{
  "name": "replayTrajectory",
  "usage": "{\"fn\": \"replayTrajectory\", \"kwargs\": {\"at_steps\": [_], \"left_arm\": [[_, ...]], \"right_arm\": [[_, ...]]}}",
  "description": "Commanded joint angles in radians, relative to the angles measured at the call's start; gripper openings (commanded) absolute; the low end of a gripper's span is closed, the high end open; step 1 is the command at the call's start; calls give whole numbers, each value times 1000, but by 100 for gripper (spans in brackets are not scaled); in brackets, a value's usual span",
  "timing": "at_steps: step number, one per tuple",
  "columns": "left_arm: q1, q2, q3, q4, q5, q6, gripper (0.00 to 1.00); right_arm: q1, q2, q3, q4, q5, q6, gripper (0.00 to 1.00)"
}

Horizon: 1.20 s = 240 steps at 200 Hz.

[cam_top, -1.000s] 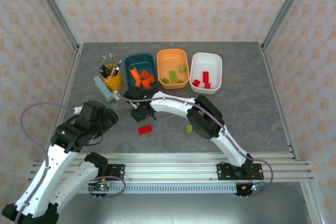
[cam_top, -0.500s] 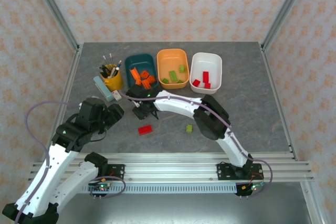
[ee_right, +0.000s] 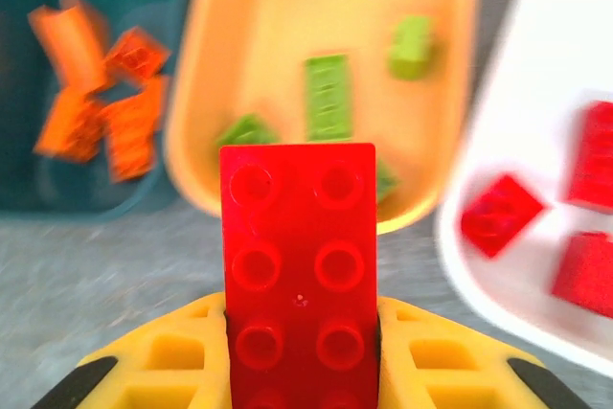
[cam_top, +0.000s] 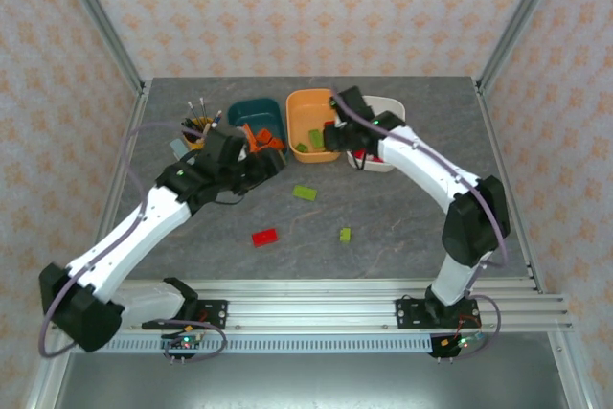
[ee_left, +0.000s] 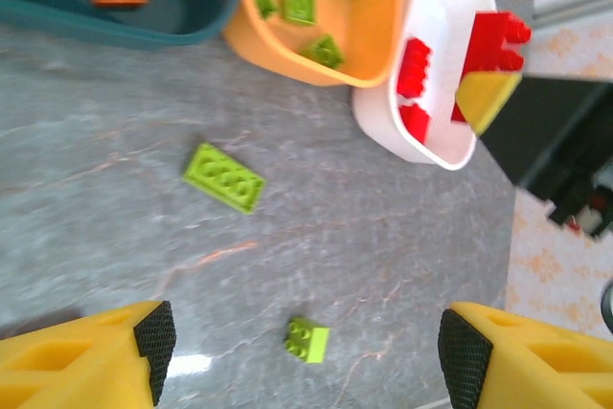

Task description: Sort the legos into containers by color

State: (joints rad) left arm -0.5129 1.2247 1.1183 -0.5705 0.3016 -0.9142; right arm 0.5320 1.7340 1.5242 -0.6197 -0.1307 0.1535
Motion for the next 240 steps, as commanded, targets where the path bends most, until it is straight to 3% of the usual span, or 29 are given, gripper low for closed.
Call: {"fn": "replayTrajectory", "kwargs": {"at_steps": [1,49,87,121,160,210,240], "left_arm": [[-32,100,87,102,28,42,76],[-73,305,240,130,28,66,75],[-92,416,351,91,4,83,75],[-107,469,414,25,-33,55,74],[-130,480,409,-45,-88,-4,74],[-138,447,375,-195,-185,-40,73],[-138,454,316,-270,-210,-228,70]], "right_arm": [[-88,39,19,-60,-15,60,29],[-249,262,213,-104,-118,109,29],[-286,449,390,-166,-156,104,32],[-309,532,464,-206,-190,135,40],[-310,531,465,-211,-200,137,54],[-295,385,426,-192,-169,126,55],[-235,158,223,-67,-128,106,55]]}}
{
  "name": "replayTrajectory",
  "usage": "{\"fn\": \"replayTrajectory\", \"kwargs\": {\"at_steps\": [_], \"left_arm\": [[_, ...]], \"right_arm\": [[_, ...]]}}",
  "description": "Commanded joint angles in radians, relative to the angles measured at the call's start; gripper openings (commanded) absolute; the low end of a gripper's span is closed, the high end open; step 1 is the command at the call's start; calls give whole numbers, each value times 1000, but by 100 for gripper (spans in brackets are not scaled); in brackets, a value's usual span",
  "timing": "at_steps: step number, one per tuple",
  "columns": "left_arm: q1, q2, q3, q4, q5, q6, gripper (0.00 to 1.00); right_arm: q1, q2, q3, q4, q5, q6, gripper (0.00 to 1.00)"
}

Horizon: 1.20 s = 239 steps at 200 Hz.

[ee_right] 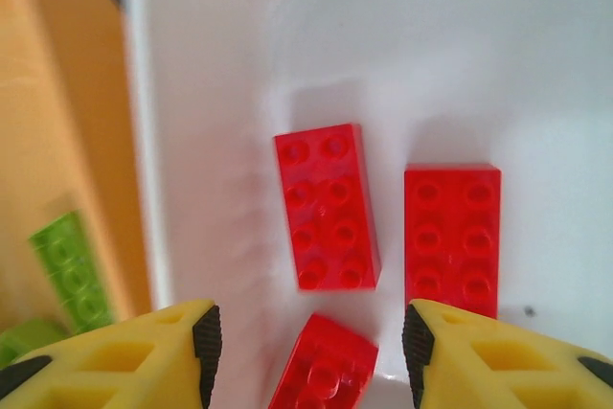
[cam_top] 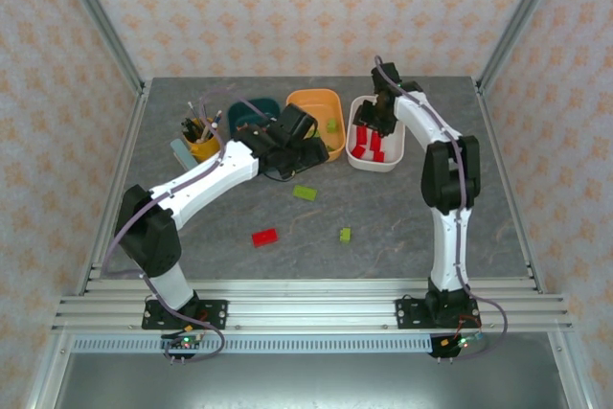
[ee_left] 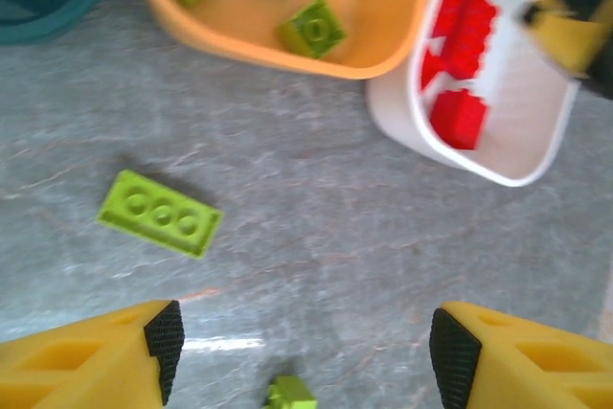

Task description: Sort the legos into containers by color

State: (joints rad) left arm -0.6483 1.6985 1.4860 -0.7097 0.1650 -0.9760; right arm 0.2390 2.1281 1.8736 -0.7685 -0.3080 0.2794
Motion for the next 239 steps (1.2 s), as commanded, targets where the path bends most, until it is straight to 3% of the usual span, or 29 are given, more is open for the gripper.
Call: {"fn": "replayTrajectory", "kwargs": {"at_steps": [1,45,87,124,187,239], "left_arm": [[-2,-18,-54,-131,-73,-174,70],[-7,84,-66,-106,-45,-487,69],[-29,204,31,-111,-94,-687,69],[-31,303,73,-103,-105,-827,74],[-24,406,148,-161,-124,-878,76],[-20,441,152,-182,-138,-897,68]], "right_arm": [[61,-245,-138,85,50,-22,55],[183,-707,-735,485,-12,-34,56],[227,-1041,-1087,634,-102,26,61],[237,-1164,-1142,518,-128,24,62],[237,-1206,-1164,460,-133,25,62],[237,-1208,-1168,501,-126,53,62]]}}
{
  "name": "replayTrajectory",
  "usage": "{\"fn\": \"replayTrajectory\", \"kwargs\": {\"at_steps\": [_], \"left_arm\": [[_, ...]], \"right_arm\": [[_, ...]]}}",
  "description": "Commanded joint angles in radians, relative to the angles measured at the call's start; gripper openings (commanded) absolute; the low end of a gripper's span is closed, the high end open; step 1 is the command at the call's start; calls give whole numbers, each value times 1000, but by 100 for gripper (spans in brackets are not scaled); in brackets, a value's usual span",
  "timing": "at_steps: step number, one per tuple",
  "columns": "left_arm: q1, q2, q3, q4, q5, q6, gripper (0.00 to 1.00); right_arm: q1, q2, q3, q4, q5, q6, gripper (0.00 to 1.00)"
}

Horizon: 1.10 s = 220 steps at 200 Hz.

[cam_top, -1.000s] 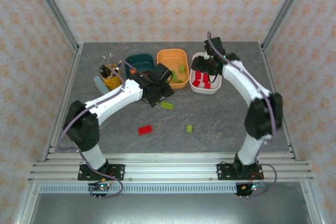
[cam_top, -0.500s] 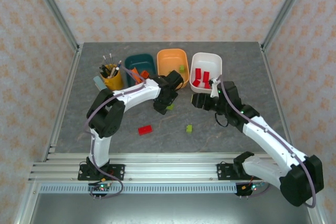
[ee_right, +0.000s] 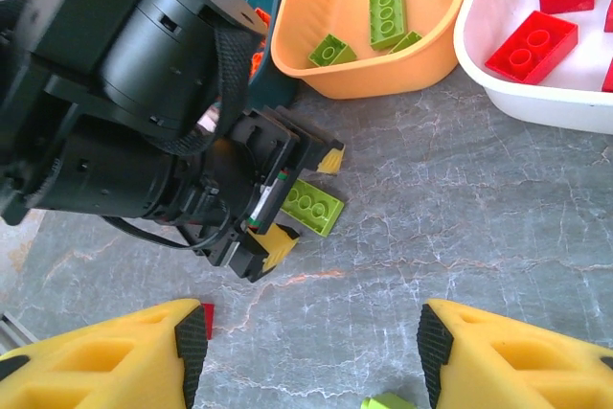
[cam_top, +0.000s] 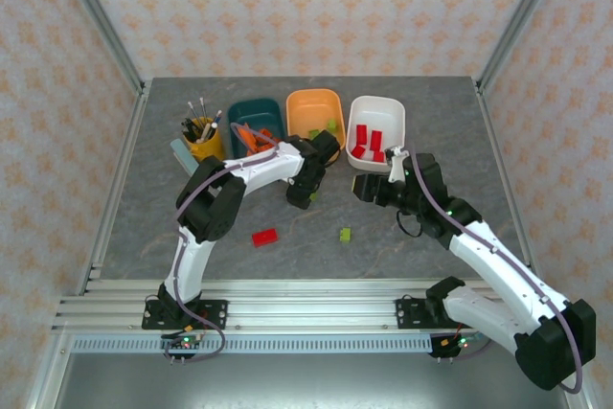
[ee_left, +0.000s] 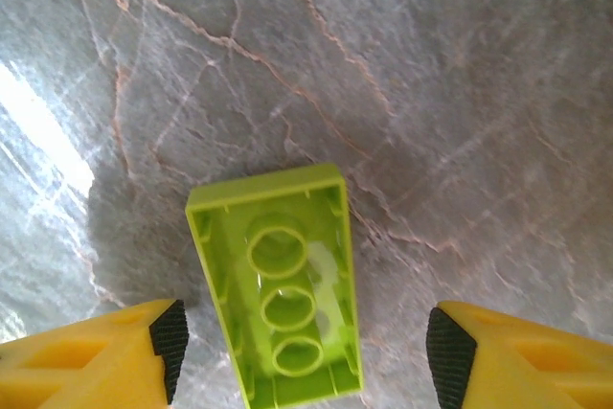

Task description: Sort the legos into containers by color

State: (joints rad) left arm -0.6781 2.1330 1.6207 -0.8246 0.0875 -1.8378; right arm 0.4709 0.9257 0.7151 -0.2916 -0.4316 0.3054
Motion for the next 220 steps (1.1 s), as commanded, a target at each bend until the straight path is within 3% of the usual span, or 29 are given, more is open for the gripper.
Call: {"fn": "replayTrajectory", "kwargs": {"at_steps": [1,38,67,102,128,159,220], "left_arm": [[10,7,15,-67,-61,-35,67],[21,26,-18,-17,-39,-12,58],[21,26,-20,-32,-52,21,42],[24,15,-44,-1,-49,40,37],[25,9,-39,-19,-51,70,27],[24,-28,-40,-19,-48,136,26],[25,-163,92,-138,-114,445,23]], "right_arm": [[5,-5,-10,25,-2,28,62],[5,1,-21,30,18,59,62],[5,-1,-23,28,23,61,62],[5,2,-23,31,26,62,62],[5,2,-25,31,25,64,62],[5,2,-17,26,39,61,62],[5,26,57,22,76,48,61]]}}
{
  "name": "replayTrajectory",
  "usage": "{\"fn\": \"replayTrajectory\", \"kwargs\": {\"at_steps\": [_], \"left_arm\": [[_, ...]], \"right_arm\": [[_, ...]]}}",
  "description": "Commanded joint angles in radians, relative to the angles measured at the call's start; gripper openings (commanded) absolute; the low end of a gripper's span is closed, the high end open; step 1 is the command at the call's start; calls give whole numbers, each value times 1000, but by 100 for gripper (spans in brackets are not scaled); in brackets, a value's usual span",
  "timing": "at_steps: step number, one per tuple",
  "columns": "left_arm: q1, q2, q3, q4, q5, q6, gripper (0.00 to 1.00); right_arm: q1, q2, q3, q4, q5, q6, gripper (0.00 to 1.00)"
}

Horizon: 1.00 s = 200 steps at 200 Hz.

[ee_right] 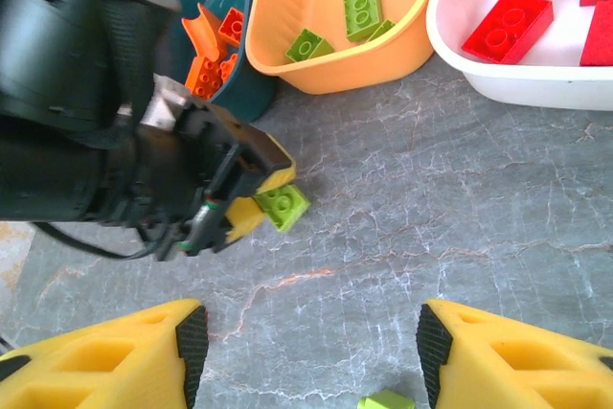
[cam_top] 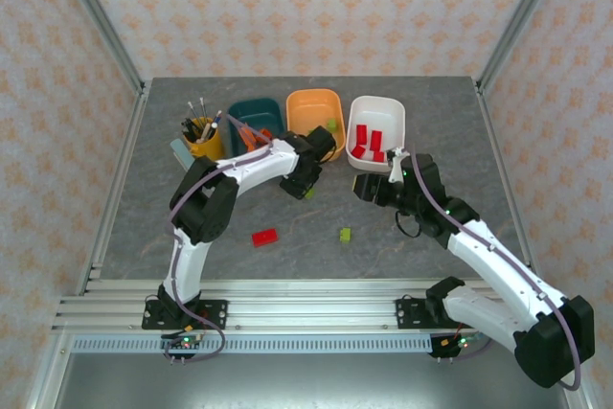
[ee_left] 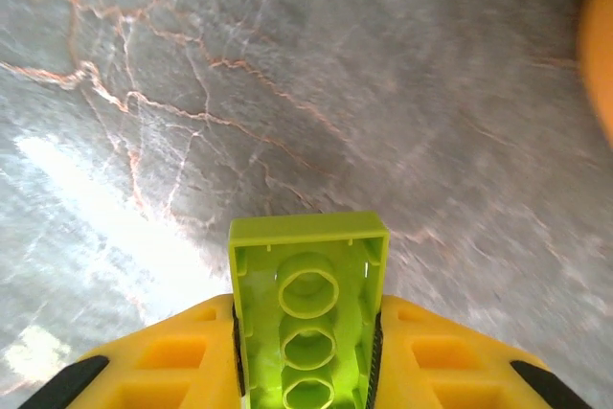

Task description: Sort the legos into containers by color

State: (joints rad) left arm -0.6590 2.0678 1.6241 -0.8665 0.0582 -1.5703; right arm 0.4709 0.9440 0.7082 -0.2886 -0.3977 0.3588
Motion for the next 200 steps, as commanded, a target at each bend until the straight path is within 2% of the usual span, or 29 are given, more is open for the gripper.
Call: {"fn": "replayTrajectory", "kwargs": {"at_steps": [1,24,54,79,109,136,170,200], "left_arm": [[6,-98,93,-98,-87,184,23],[20,-75,192,-128,-71,341,23],[64,48,429,-201,-33,555,22],[119,154,570,-178,56,648,22],[177,282,746,-163,102,705,22],[210,370,872,-143,56,755,21],[220,428,916,-112,-55,851,19],[219,469,918,-120,-101,882,19]], "right_arm": [[5,8,67,19,44,-5,61],[5,33,98,36,80,21,61],[-12,108,148,67,137,99,61],[-32,180,202,120,134,162,62],[-55,271,288,121,114,196,62],[-60,315,327,124,99,208,62],[-60,335,329,113,86,213,62],[-63,332,320,101,88,207,62]]}}
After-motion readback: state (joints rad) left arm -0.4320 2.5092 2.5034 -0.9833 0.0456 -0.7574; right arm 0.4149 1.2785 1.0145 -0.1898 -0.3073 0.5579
